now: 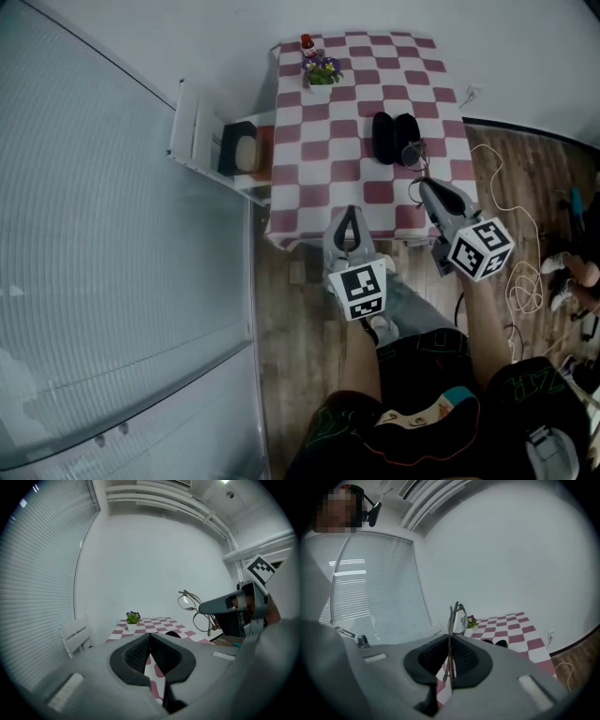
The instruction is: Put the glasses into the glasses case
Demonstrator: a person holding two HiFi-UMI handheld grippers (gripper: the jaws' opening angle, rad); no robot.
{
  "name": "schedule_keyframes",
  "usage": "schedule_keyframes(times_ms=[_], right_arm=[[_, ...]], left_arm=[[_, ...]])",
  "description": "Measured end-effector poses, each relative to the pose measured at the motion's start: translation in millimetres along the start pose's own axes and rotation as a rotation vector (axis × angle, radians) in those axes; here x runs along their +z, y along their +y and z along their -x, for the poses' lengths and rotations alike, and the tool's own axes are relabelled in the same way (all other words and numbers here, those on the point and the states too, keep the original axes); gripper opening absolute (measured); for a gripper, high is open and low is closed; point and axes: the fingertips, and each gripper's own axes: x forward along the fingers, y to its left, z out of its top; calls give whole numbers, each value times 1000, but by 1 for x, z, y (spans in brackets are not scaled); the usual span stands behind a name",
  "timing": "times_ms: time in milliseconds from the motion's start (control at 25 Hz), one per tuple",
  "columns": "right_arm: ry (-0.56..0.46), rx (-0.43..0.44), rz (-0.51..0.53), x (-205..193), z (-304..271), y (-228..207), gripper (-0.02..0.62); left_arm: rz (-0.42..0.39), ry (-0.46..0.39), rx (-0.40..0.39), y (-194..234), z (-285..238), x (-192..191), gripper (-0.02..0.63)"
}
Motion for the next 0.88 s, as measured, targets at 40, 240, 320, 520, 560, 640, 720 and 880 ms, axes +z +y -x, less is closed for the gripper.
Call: schedule_keyframes(times_ms=[40,240,320,520,560,640,720,880], right_arm=[[2,-3,-4,0,-5,-9,20],[4,-75,-69,-3,-13,-59,20],[-6,-102,-102,-1,-17,-78,20],[-58,-115,-181,14,-36,-106,20],[-66,-114,-192,17,-39,-110,20],[-79,-111,-207,21,-47,-117,20],[-89,-114,-224,24,-53,-126,20],[-96,-111,-250,32,-65,-140,20]], left_arm=[[4,7,-4,-2,-11,-2,9],[-22,68,-75,-25,-59,-9,9],[-41,88,-101,-33,-76,-8,9],[-78,114,-121,-47,-104,2,9],[-88,118,-119,-47,-109,4,9],[-106,119,-112,-45,-119,12,9],[-119,113,-110,-44,-129,21,9],[-130,107,-118,-49,-142,31,9]])
